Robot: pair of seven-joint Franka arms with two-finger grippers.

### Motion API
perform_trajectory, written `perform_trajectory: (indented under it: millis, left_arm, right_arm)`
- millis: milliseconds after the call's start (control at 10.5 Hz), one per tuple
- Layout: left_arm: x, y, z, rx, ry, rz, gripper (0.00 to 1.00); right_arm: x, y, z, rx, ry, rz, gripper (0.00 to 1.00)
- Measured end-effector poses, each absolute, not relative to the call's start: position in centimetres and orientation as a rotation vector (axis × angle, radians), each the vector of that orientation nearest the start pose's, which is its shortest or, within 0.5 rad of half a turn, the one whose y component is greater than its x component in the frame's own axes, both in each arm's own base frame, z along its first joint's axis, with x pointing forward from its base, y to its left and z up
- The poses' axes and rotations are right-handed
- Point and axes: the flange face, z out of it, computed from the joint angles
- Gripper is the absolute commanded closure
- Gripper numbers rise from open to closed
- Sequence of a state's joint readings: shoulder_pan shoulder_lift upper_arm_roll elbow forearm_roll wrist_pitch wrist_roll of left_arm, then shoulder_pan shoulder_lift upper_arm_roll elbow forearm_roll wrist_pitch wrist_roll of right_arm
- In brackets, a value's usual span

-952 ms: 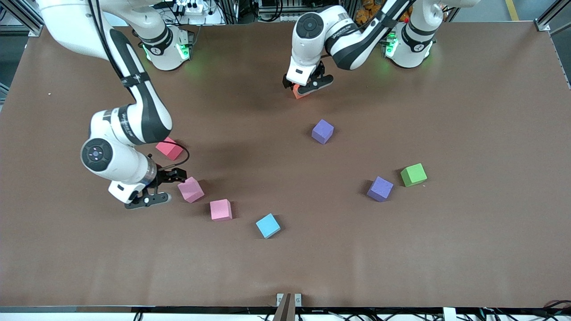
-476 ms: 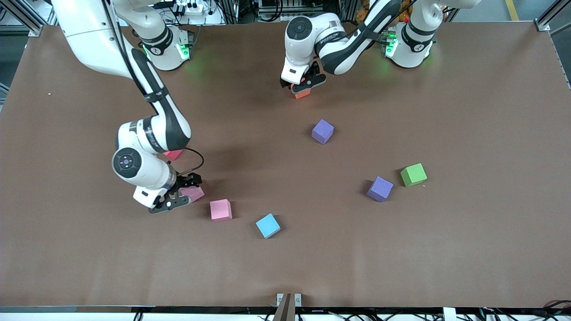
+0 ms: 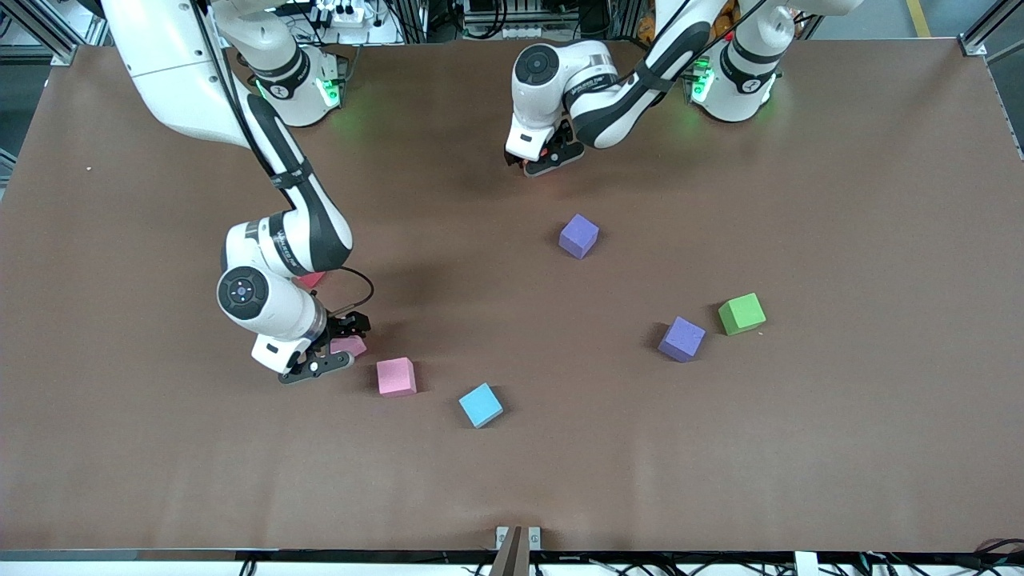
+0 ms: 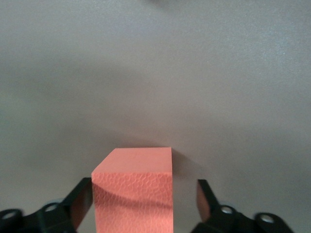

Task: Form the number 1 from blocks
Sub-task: 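Grasp the orange block with the left gripper while the right gripper grasps pink, then place the orange block with the left gripper while the right gripper lifts pink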

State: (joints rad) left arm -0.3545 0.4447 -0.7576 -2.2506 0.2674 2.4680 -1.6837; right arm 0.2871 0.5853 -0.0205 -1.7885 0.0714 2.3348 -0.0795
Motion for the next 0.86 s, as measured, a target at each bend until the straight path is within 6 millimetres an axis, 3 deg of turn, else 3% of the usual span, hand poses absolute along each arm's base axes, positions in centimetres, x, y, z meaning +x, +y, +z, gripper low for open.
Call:
perform_trajectory:
  millis: [95,286,381,571,667,857]
  left_arm:
    - [22.5,-48.1,20.9,-3.029,-0.574,0.228,0.99]
    - [22.5,-48.3,21.1,-3.050,-0.540,0.193,1.00]
    - [22.4,-48.5,21.2,-3.064,-0.513,0.171,1.00]
    - [21.0,-49.5,21.6,-3.090,-0.441,0.142,1.00]
    - [19.7,-50.3,21.9,-3.107,-0.381,0.118,1.00]
    - [17.3,-51.8,22.7,-3.134,-0.298,0.086,1.00]
  right_arm:
    - [62.9,17.4,21.7,-3.071,-0.469,0.064,0.00]
    - [62.5,17.4,20.7,-3.068,-0.494,0.034,0.00]
    - [62.3,17.2,20.2,-3.066,-0.512,0.034,0.10]
    - [62.2,17.0,20.0,-3.066,-0.524,0.031,0.46]
    - [62.2,17.0,20.0,-3.066,-0.524,0.029,0.59]
    - [62.4,16.6,20.1,-3.069,-0.516,0.027,0.68]
